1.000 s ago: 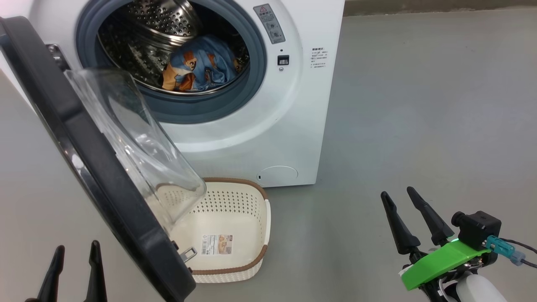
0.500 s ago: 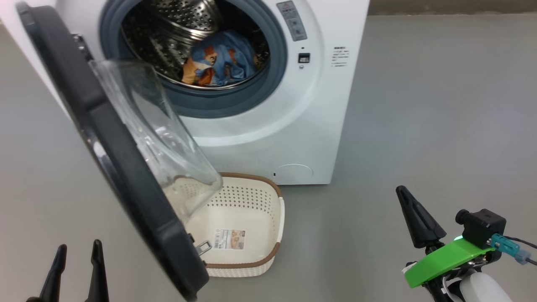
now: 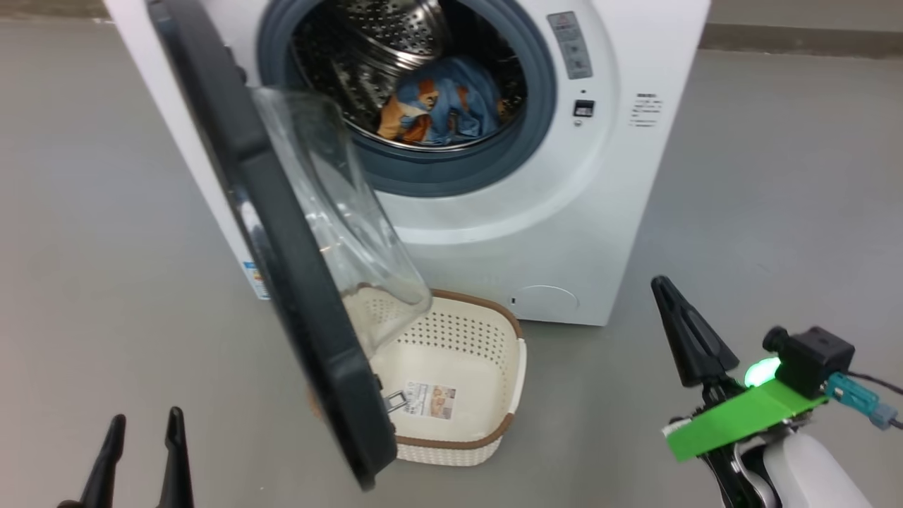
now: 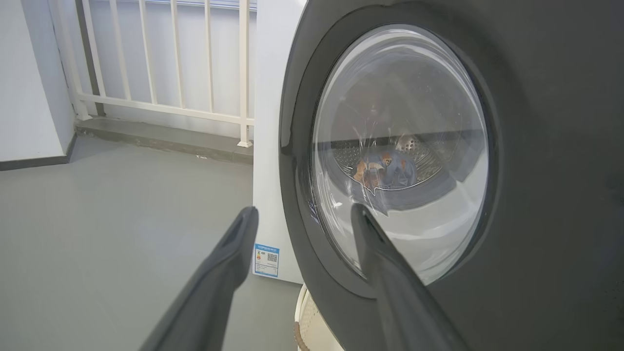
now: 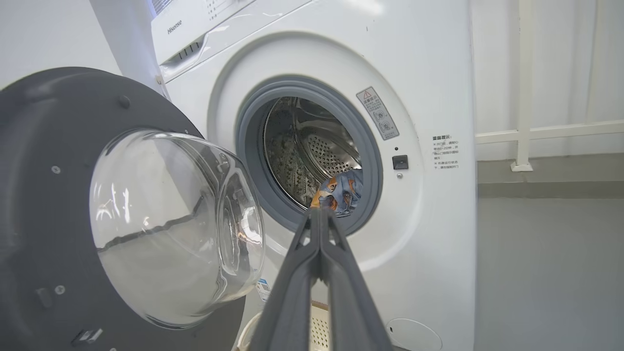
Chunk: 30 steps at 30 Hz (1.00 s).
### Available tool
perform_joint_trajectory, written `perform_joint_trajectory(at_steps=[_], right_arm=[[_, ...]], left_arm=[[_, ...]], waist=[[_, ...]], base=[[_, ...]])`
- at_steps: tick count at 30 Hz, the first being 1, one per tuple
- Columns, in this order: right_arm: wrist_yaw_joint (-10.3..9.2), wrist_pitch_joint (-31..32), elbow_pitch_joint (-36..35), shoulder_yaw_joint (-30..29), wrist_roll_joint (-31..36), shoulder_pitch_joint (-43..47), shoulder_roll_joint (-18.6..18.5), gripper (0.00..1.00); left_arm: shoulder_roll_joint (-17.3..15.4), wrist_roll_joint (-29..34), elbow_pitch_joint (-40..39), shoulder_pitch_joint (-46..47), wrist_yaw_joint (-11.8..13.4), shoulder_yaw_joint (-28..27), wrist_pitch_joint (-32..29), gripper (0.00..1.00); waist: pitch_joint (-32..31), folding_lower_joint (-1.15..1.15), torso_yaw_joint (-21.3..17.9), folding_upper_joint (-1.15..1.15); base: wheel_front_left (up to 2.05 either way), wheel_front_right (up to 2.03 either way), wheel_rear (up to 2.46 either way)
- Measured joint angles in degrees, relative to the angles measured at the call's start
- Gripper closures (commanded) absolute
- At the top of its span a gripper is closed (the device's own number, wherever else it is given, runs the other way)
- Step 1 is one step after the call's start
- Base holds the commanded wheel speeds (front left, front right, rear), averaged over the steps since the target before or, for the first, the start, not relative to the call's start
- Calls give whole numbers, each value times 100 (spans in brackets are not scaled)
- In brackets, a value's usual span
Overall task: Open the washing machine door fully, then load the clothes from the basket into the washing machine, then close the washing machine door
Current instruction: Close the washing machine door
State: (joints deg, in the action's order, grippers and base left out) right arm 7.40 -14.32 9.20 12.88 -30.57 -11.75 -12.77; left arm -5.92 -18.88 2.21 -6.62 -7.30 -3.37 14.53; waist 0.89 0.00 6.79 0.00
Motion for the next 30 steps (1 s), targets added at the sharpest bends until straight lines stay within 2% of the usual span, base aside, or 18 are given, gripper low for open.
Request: perform_joint_trajectory(at_steps=[17,30], right_arm=[[0,0,-557,407,-237,-633,174,100],[0,-42,-1069,1058,-331,-1352,218,100]], left_arm=[[-82,-97,154,-32,0,338,0,0],[-108,-148,221,-35,0,448,0,0]], waist=[[-193,0,1087,0],[-225,0,1804,0]], base=[[0,0,0],[0,0,0]])
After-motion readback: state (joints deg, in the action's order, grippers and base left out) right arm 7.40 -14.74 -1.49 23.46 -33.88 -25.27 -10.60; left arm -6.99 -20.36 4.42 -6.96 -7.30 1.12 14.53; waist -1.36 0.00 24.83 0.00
